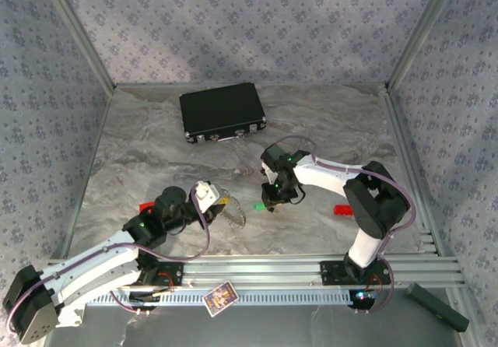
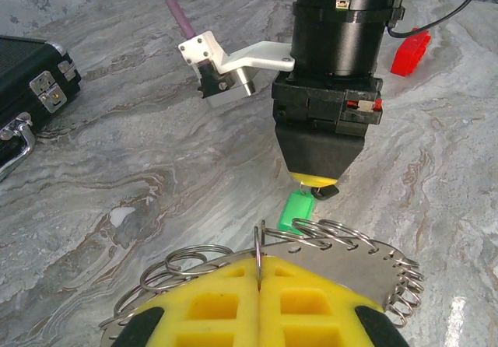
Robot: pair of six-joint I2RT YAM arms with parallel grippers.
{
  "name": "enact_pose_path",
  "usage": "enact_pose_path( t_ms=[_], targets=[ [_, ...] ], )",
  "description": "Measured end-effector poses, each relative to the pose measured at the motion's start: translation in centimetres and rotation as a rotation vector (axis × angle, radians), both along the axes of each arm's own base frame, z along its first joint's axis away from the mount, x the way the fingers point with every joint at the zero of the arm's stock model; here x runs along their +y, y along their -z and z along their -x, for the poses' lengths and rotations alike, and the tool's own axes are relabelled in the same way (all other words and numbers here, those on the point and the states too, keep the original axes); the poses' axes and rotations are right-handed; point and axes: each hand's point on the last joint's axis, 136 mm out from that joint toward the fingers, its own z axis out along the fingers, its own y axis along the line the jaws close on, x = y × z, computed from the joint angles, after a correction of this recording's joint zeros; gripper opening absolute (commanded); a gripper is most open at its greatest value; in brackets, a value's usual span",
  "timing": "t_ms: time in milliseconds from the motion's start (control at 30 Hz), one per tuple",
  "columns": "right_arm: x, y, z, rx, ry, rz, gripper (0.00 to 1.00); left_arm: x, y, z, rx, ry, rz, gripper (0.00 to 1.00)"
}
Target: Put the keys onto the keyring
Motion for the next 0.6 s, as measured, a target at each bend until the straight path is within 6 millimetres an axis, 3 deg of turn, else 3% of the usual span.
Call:
enact_pose_path(
  t_ms=[433, 600],
  targets=[
    [0.39, 0.43, -0.28, 0.01, -0.008, 0.0, 0.21, -0.13, 0.05, 0.12, 0.005, 0.01, 0.0, 0.0],
    [0.5, 0.29, -0.43, 0.004, -0.012, -0.003, 0.13, -0.18, 0.07, 0.17, 0.007, 0.013, 0.0, 0.0]
  ],
)
